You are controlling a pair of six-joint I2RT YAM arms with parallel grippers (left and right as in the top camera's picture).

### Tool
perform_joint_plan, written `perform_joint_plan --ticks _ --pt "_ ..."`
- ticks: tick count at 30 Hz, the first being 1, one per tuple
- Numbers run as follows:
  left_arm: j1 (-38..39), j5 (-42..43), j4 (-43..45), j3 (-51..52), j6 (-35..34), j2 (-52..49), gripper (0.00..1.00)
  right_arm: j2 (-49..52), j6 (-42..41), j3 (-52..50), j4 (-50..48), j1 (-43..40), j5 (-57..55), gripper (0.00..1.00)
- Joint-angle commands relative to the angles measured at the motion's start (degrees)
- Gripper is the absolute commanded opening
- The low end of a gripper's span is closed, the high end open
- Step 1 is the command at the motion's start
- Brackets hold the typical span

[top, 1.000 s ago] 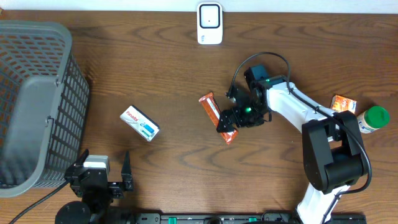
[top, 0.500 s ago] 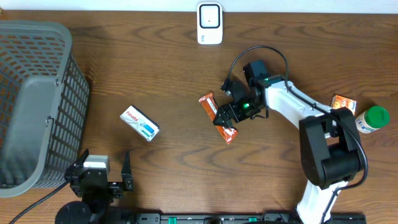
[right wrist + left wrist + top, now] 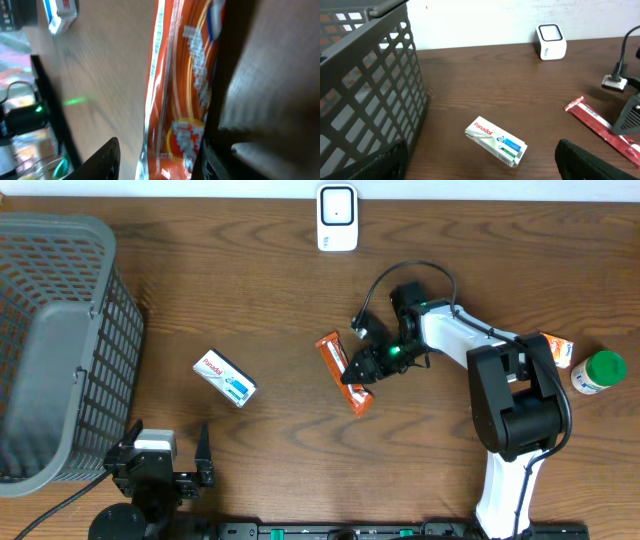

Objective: Scan the item barcode

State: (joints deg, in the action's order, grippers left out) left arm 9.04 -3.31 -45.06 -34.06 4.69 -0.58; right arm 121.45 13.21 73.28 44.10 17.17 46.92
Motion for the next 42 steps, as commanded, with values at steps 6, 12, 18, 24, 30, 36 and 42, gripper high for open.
perform_joint_plan --ticks 6,12,18,24,30,36,42 --pt "-0.24 0.13 0.07 0.09 -0.11 0.35 0.93 6.32 1.66 -4.13 1.99 -0.57 -15.56 0.62" --pt "-0.24 0.13 0.07 0.09 -0.11 0.35 0.93 6.32 1.66 -4.39 1.75 -0.55 -16.70 0.63" --pt "-0.24 0.13 0.07 0.09 -0.09 0.35 0.93 6.32 1.64 -6.82 -0.46 -0.59 -18.56 0.64" --pt "-0.24 0.13 0.04 0.09 -0.11 0.35 0.93 6.32 0.28 -8.26 -1.99 -0.57 -18.84 0.59" --pt "-0.24 0.13 0.07 0.09 -0.11 0.35 0.92 6.32 -1.62 -9.62 -3.65 -0.57 -21.38 0.57" --pt "-0.24 0.13 0.04 0.09 -0.11 0.35 0.93 6.34 -2.03 -9.66 -4.07 -0.57 -21.31 0.56" --pt "-0.24 0.13 0.07 0.09 -0.11 0.35 0.93 6.34 -3.23 -9.73 -4.11 -0.57 -21.35 0.43"
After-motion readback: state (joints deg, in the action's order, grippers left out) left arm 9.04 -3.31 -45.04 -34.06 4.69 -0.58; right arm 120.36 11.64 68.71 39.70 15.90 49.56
